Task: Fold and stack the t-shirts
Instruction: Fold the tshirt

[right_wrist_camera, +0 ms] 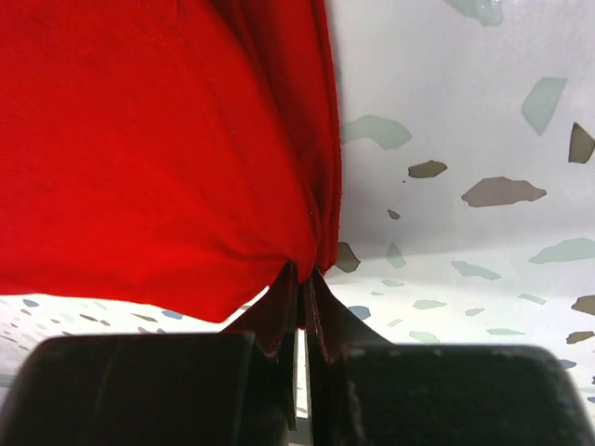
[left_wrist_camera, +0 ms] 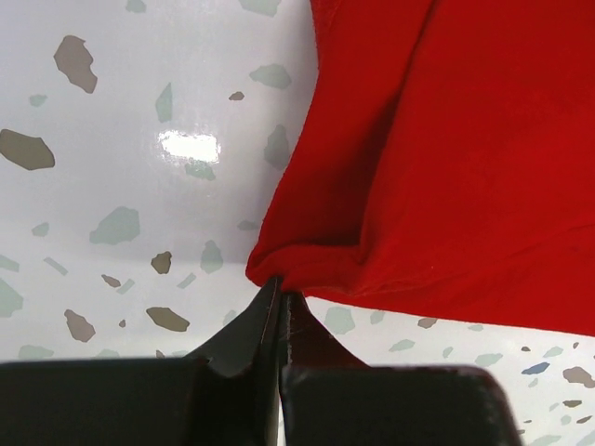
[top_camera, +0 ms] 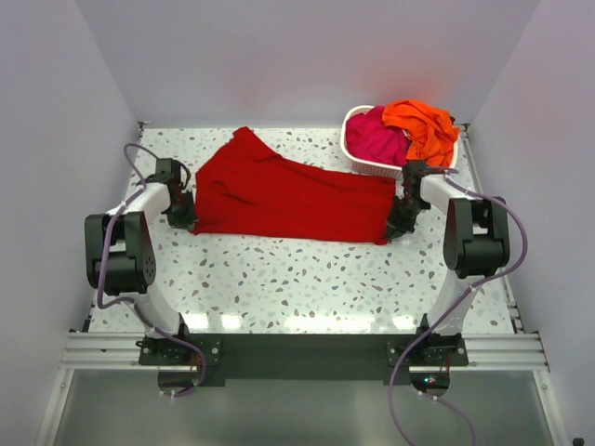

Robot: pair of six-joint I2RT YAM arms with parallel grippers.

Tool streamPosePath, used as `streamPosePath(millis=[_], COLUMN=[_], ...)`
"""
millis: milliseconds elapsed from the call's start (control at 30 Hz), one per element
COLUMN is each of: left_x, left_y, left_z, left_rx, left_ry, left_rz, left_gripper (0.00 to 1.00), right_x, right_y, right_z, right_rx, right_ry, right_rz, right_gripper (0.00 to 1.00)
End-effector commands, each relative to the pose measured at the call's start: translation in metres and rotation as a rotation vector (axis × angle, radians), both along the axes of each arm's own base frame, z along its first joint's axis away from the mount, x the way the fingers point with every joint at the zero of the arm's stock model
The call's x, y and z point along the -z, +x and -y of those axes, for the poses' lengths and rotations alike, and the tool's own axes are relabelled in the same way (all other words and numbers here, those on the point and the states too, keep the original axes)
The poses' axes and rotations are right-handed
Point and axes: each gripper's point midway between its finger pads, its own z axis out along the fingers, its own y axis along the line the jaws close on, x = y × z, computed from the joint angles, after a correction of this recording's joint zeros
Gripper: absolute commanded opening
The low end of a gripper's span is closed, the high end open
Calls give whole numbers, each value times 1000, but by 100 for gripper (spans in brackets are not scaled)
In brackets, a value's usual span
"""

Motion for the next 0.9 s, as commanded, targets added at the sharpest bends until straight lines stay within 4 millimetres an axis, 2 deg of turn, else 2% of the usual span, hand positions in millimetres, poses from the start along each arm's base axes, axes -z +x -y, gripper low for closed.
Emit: streamPosePath(millis=[0, 67, 300, 467, 567, 867], left_x=[-3, -7, -47, -76, -87, -89], left_y=[10, 11, 15, 15, 13, -1], left_z=[-5, -6, -18, -18, -16, 1], left_rx=[35, 39, 39, 53, 73, 155], left_ry=[26, 30, 107, 124, 123, 154], left_rz=[29, 34, 102, 186, 230, 248], left_gripper=[0, 0, 0, 0, 0, 0], right_x=[-9, -13, -36, -40, -40, -47], right_y=[10, 11, 13, 7, 5, 4], right_z=[0, 1, 15, 22, 26, 29], right_rx=[-4, -10, -32, -45, -55, -67], right_ry=[1, -10, -86, -122, -140, -159], right_rz=[20, 23, 52, 38, 34, 35], right_gripper=[0, 0, 0, 0, 0, 0])
